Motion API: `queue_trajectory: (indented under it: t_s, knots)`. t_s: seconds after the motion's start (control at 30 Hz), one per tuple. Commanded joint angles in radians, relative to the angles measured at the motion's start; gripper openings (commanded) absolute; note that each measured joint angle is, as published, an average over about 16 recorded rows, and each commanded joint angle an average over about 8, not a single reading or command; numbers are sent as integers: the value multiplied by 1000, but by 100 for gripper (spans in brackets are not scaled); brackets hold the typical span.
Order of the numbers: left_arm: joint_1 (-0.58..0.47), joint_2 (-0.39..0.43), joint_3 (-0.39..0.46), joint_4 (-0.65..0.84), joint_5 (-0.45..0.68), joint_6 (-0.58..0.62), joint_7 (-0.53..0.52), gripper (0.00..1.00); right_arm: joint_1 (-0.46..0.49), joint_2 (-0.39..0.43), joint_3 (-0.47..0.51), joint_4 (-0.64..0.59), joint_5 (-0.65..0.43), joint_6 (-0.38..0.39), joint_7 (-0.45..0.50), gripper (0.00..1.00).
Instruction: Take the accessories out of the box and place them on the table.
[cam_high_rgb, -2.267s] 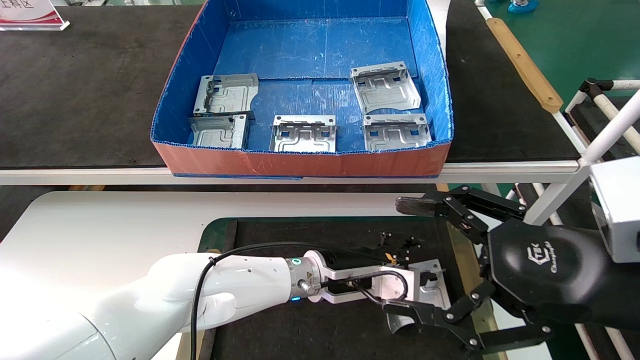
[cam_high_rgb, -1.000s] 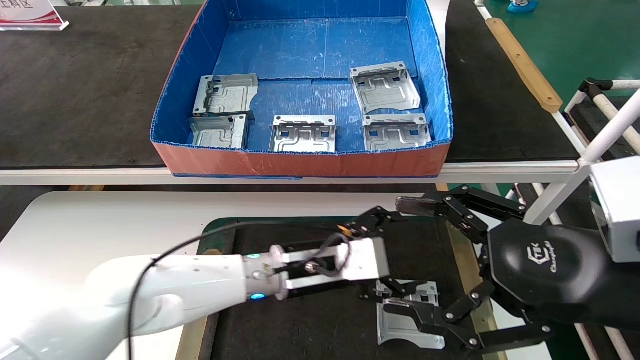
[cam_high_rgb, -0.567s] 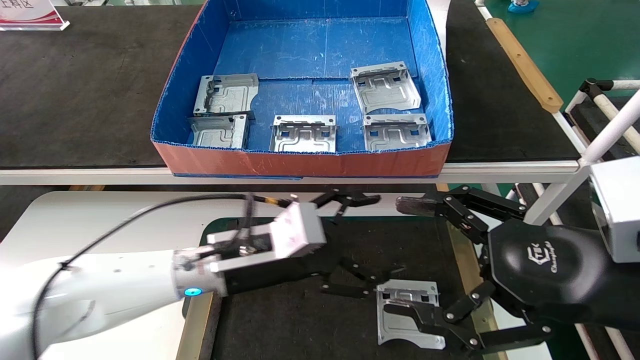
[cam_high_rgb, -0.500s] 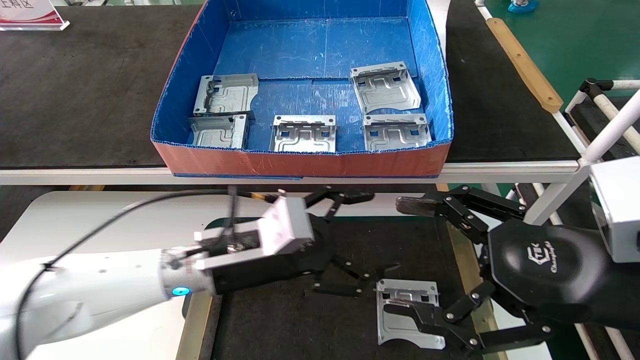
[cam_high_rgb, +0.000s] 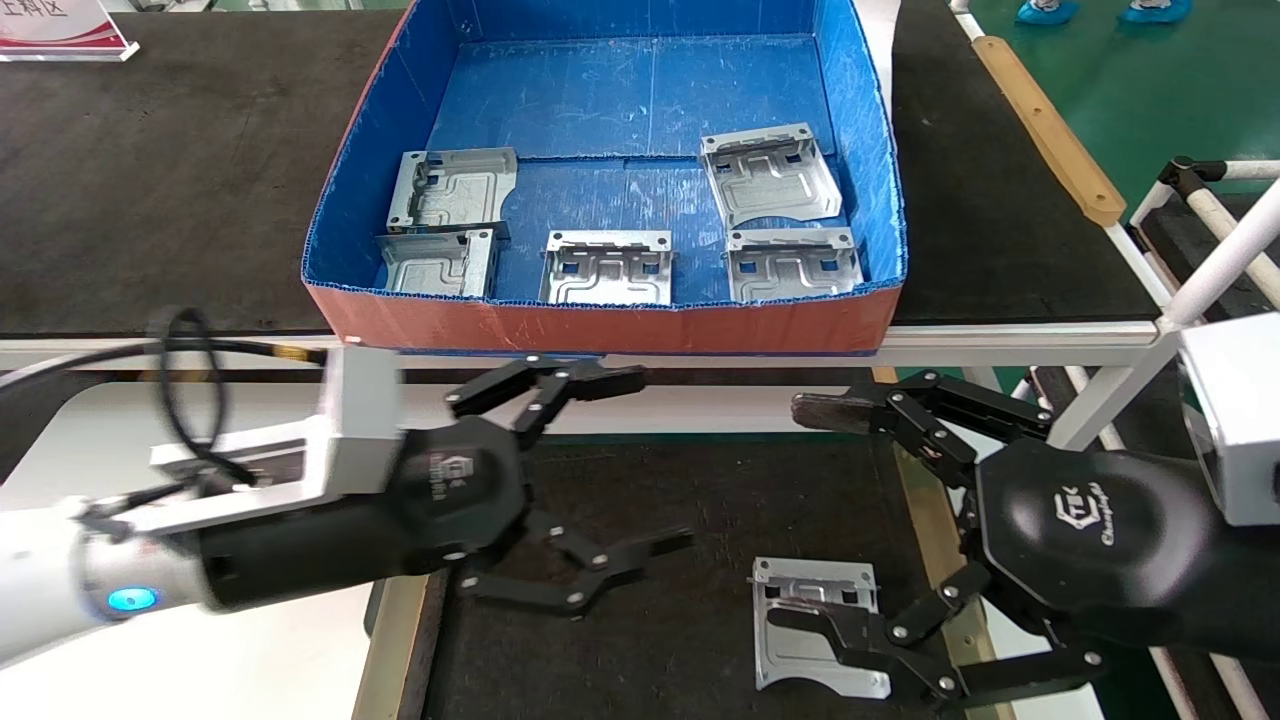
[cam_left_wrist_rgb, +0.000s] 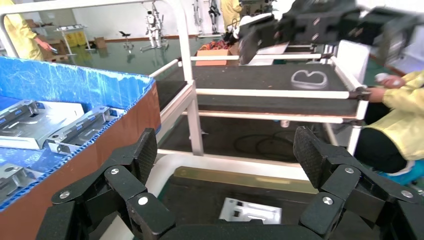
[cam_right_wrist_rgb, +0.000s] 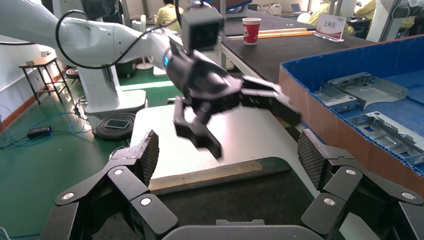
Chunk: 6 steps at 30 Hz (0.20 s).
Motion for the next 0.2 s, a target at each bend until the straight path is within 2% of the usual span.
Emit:
queue_trajectory:
  t_s: [0.03, 0.2]
  knots:
    - [14, -32, -46, -25, 9, 36, -51, 100, 0, 0, 0, 0, 0, 0, 0, 100]
    - [34, -76, -110, -60, 22, 86, -122, 100, 0, 0, 0, 0, 0, 0, 0, 100]
